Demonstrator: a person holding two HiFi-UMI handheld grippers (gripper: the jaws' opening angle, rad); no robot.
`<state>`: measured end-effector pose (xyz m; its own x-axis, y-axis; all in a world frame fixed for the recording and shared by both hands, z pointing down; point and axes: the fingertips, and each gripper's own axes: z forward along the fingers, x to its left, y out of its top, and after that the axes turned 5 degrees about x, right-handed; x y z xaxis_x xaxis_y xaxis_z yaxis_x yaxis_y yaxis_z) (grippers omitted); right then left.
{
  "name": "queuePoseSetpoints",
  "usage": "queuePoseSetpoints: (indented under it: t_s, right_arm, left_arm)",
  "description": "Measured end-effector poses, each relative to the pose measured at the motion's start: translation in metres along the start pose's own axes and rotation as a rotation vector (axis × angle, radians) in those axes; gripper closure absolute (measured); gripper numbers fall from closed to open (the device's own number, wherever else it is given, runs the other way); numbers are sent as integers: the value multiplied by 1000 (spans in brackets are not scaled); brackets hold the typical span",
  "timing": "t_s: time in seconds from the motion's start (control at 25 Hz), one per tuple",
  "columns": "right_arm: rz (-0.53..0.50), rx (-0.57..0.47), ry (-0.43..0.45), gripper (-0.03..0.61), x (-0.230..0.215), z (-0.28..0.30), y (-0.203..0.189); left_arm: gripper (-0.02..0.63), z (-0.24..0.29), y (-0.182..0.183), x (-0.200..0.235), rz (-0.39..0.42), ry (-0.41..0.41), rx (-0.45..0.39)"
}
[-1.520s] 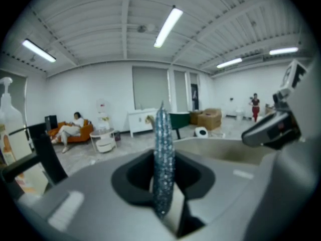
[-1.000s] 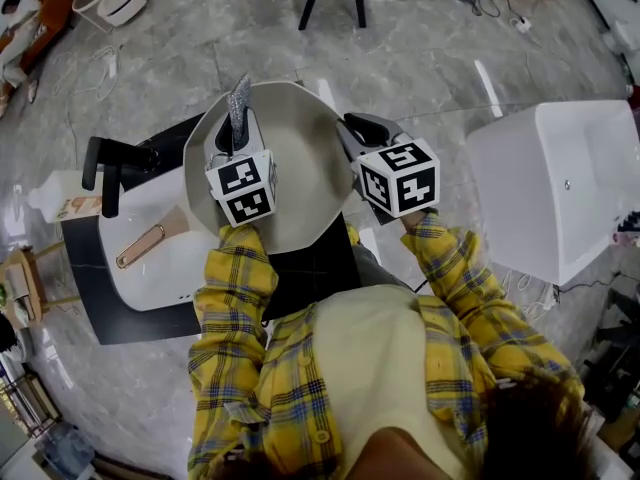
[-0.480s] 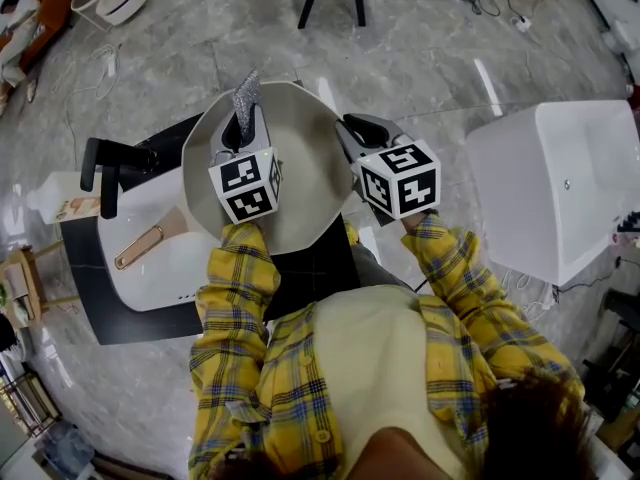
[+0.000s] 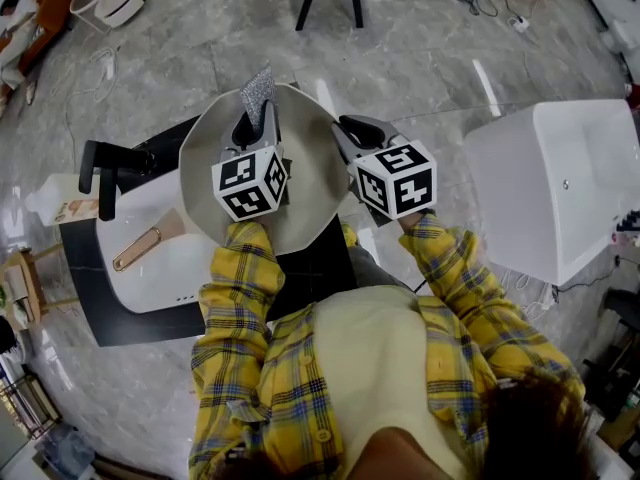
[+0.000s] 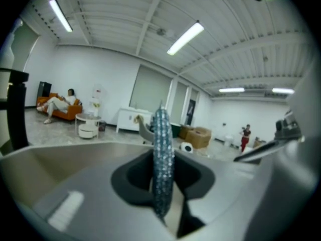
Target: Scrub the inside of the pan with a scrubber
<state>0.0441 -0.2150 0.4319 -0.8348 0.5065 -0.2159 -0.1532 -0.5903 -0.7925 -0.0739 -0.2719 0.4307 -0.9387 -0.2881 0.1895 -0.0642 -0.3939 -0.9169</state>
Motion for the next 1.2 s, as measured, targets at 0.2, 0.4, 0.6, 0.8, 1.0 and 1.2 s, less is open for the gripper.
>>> queuePoseSetpoints:
  t_s: [0.2,0.4,0.6,0.8,1.0,1.2]
  right_arm:
    - [-4,1,8,560,0,0,0]
    - [-3,1,16,560,1,1,-1]
    - [3,-6,17,560,0,1,-1]
    - [24,-18,32,560,-1,0,0]
    - [28,-21,47,560,0,0,-1]
    - [36,-21,51,560,0,-4,-3]
  left_arm:
    - [529,3,0,-16,-22,-58,3]
    - [529,2,-3,-32,-8,-96,23]
    - [529,-4,-9,-51,-8,-159,60]
    - [529,-13,-15,-74,20,-241,111]
    - [529,-24,-23,-94,78,-346,171]
    - [529,-35,-29,-110,144,-421,226]
